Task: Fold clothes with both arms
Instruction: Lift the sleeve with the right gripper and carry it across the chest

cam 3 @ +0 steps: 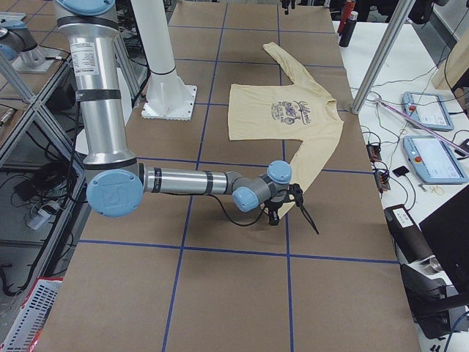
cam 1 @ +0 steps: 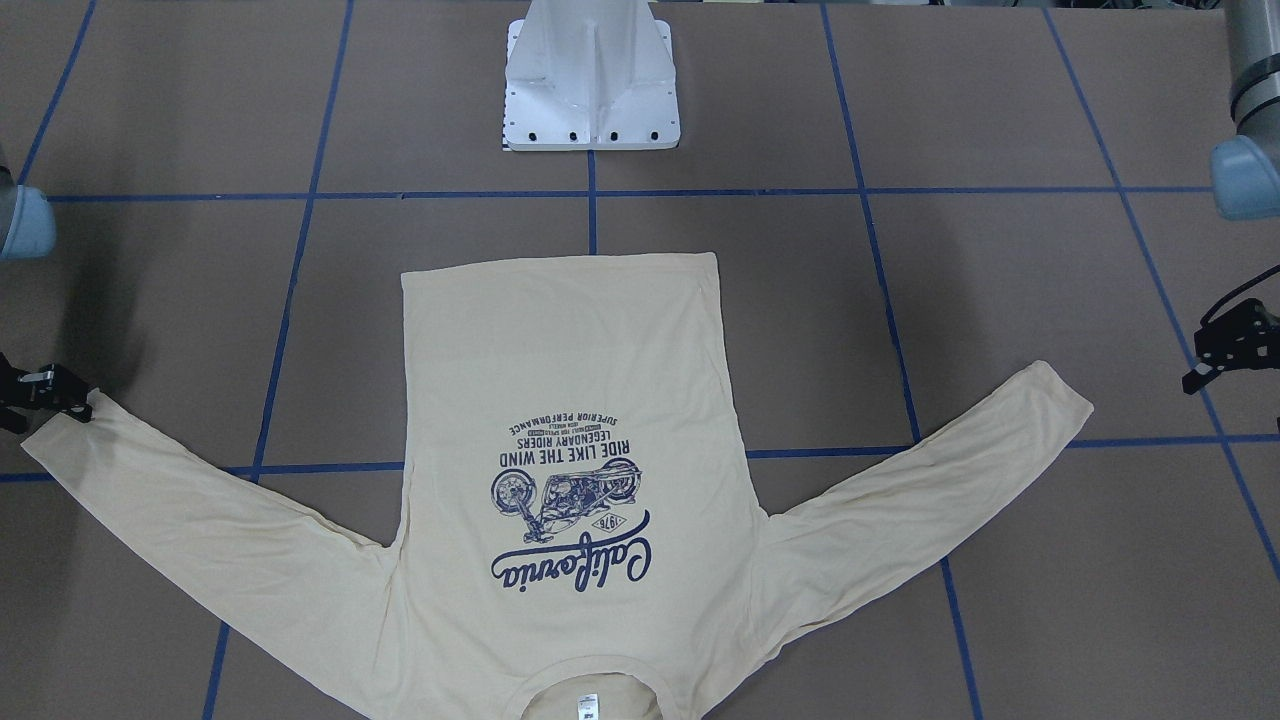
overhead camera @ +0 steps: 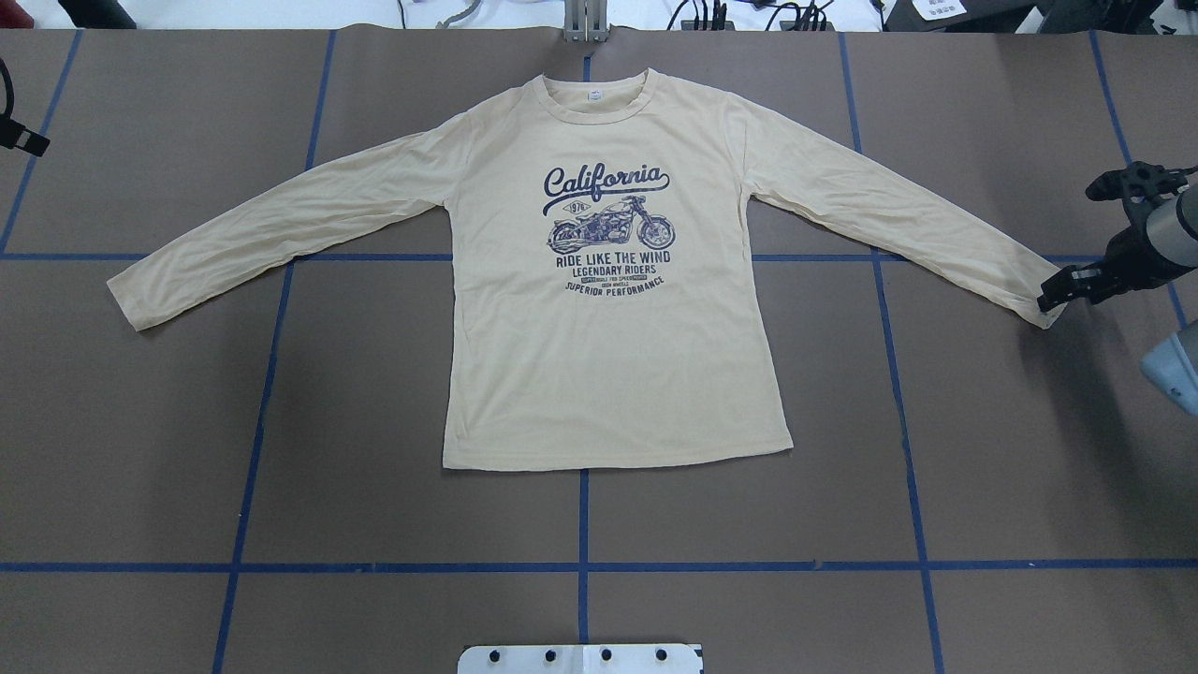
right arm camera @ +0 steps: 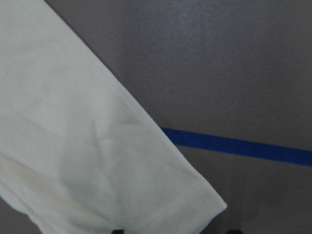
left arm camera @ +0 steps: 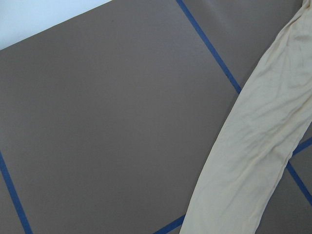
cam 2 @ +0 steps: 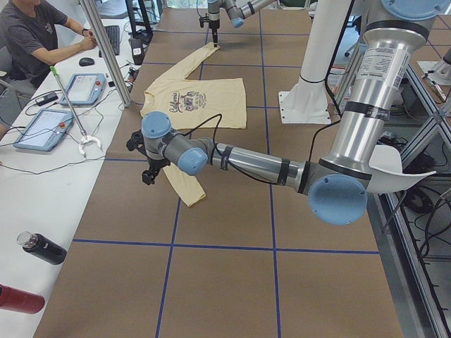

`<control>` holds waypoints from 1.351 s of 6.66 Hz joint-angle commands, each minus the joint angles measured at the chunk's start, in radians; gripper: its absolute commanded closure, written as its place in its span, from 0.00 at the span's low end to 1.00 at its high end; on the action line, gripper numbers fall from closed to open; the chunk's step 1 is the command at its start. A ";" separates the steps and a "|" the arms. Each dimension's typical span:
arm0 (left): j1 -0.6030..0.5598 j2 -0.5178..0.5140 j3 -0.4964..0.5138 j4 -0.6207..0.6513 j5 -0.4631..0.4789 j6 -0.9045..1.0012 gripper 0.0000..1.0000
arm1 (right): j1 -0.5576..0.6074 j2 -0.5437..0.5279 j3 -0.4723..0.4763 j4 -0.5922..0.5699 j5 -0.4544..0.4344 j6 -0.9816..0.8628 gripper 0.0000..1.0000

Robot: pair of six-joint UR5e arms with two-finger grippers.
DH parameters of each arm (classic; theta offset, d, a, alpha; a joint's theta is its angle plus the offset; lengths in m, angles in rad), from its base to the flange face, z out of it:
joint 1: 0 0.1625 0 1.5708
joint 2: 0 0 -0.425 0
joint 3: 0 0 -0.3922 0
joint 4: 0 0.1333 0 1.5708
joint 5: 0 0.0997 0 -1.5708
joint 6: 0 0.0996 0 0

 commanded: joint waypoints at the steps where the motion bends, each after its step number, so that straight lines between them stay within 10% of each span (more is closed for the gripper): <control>1: -0.001 0.000 0.000 0.000 -0.001 0.000 0.01 | -0.002 0.002 -0.003 0.000 0.002 0.000 0.31; 4: -0.001 0.000 0.001 0.000 0.000 0.000 0.01 | -0.002 0.012 0.002 0.000 0.008 -0.002 0.98; 9: -0.001 0.000 0.001 0.001 -0.001 -0.002 0.01 | 0.047 0.063 0.071 0.009 0.124 0.068 1.00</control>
